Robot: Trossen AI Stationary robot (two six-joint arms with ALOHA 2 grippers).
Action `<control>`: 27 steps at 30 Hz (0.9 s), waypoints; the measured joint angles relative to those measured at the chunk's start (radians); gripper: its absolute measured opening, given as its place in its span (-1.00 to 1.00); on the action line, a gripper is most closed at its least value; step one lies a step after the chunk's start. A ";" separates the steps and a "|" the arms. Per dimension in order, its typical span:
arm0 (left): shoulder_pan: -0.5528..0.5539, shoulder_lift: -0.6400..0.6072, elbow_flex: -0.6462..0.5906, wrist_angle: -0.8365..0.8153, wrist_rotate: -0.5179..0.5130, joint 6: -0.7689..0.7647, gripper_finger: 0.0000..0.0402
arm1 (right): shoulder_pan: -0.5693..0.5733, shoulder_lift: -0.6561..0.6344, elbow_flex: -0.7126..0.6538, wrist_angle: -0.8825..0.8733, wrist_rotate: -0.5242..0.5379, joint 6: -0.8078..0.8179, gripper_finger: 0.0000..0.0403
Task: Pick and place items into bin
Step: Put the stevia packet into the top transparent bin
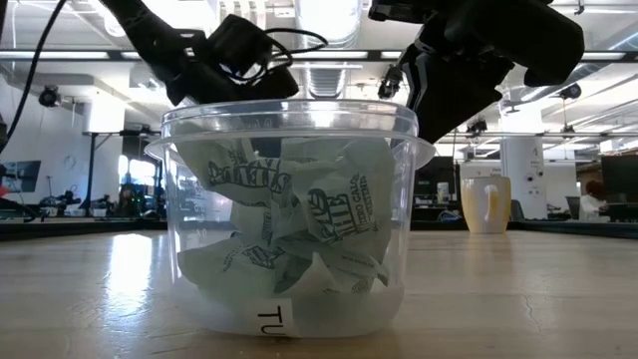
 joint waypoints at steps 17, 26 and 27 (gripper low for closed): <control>0.191 0.075 0.102 -0.039 0.260 0.032 -1.00 | 0.000 0.000 -0.001 0.002 0.000 -0.004 -0.72; 0.191 0.228 0.214 -0.057 0.272 -0.014 -1.00 | 0.002 0.000 -0.002 0.003 0.000 0.000 -0.72; 0.191 0.237 0.219 -0.062 0.272 -0.015 -1.00 | 0.002 0.000 -0.002 0.003 0.000 0.000 -0.72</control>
